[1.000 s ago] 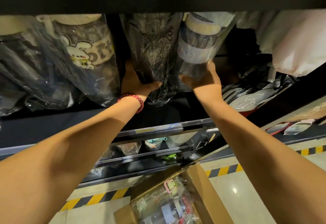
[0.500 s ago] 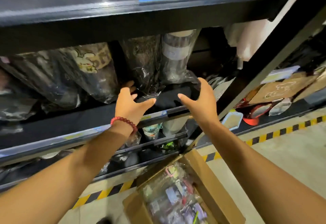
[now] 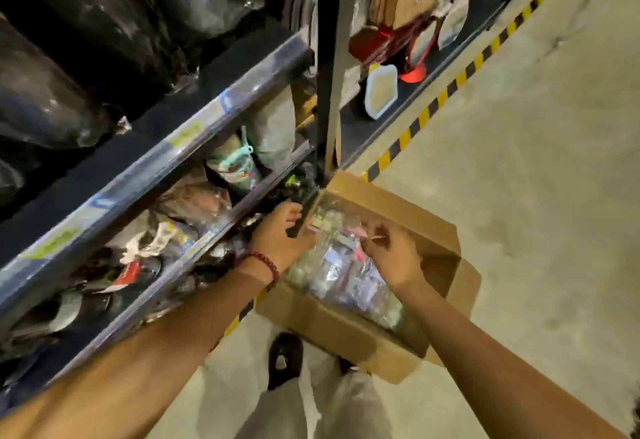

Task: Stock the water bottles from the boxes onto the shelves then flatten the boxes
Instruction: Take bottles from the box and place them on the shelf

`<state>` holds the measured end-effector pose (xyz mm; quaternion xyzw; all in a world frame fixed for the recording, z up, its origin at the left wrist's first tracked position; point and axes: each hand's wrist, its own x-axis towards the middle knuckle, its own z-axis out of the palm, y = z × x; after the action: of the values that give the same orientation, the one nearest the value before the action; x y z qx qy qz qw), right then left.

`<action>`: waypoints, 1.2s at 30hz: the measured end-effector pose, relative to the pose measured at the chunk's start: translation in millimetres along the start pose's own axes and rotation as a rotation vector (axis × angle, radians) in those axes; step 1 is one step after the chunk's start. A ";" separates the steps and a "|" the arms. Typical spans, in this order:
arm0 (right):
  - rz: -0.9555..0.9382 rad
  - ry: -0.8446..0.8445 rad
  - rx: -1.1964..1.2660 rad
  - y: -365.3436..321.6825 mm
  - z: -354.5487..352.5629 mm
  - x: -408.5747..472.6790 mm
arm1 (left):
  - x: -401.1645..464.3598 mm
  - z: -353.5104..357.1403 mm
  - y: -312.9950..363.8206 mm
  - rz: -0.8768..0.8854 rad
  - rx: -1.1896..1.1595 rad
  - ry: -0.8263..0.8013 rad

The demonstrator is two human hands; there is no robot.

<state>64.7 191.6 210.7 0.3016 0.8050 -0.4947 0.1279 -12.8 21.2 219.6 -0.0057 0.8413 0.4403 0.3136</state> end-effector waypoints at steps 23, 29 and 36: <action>0.407 -0.043 0.258 274.1 178.5 138.7 | 170.4 172.9 -273.5 -0.191 0.449 0.073; 0.450 -0.059 0.452 296.6 210.0 173.9 | 169.7 188.4 -281.8 -0.207 0.523 0.210; 0.495 -0.004 0.605 310.7 217.9 186.7 | 199.8 186.7 -283.9 -0.340 0.288 0.009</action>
<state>88.0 170.4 -211.1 0.5096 0.5254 -0.6646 0.1500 5.3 39.5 -173.8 -0.1046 0.8839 0.2564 0.3769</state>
